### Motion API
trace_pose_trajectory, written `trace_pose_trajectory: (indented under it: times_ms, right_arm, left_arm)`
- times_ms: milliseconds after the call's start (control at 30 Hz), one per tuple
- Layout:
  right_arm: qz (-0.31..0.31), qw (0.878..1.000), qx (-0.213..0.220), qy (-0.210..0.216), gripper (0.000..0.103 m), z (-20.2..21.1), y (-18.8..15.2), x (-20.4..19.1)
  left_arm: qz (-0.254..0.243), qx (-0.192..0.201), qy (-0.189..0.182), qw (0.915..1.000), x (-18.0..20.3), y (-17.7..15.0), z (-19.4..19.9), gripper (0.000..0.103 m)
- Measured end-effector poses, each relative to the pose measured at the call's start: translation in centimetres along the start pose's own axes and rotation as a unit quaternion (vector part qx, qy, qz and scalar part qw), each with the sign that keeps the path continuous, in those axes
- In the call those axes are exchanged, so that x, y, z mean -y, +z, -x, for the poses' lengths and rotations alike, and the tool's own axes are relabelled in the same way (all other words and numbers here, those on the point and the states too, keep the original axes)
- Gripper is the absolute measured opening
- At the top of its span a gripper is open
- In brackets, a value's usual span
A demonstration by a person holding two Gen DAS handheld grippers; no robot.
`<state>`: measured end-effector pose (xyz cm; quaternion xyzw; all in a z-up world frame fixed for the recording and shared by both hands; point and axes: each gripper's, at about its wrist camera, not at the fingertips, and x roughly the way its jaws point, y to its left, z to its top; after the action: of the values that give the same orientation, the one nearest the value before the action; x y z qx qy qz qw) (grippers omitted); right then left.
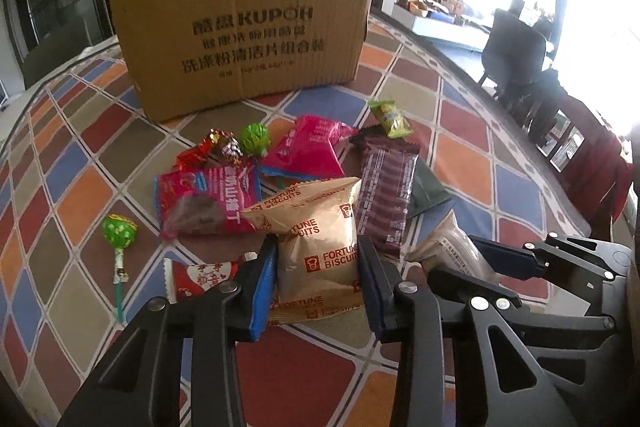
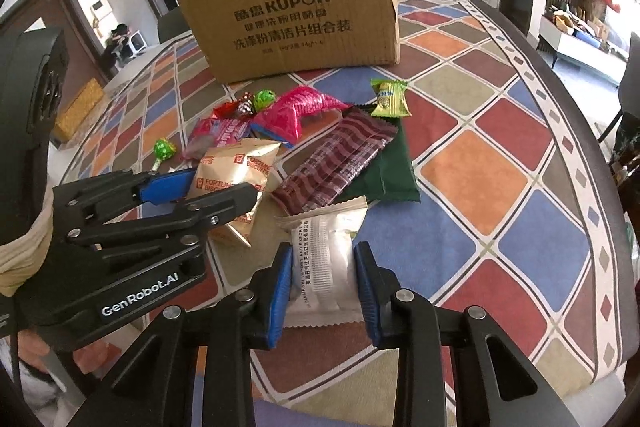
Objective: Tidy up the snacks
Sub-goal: 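Close the left tool on the biscuit bag while the right tool grips the white bar, then carry the biscuit bag and white bar over the box with both tools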
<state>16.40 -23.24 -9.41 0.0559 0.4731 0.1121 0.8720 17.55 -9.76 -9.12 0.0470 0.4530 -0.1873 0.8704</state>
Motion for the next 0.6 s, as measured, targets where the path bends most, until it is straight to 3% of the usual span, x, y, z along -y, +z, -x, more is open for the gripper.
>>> trace_pose_trajectory:
  times_ms: [600]
  right_arm:
    - [0.017, 0.996, 0.087, -0.006, 0.032, 4.5, 3.7, -1.7]
  left_arm:
    - [0.020, 0.089, 0.018, 0.9956, -1.5, 2.4, 6.3, 0.038]
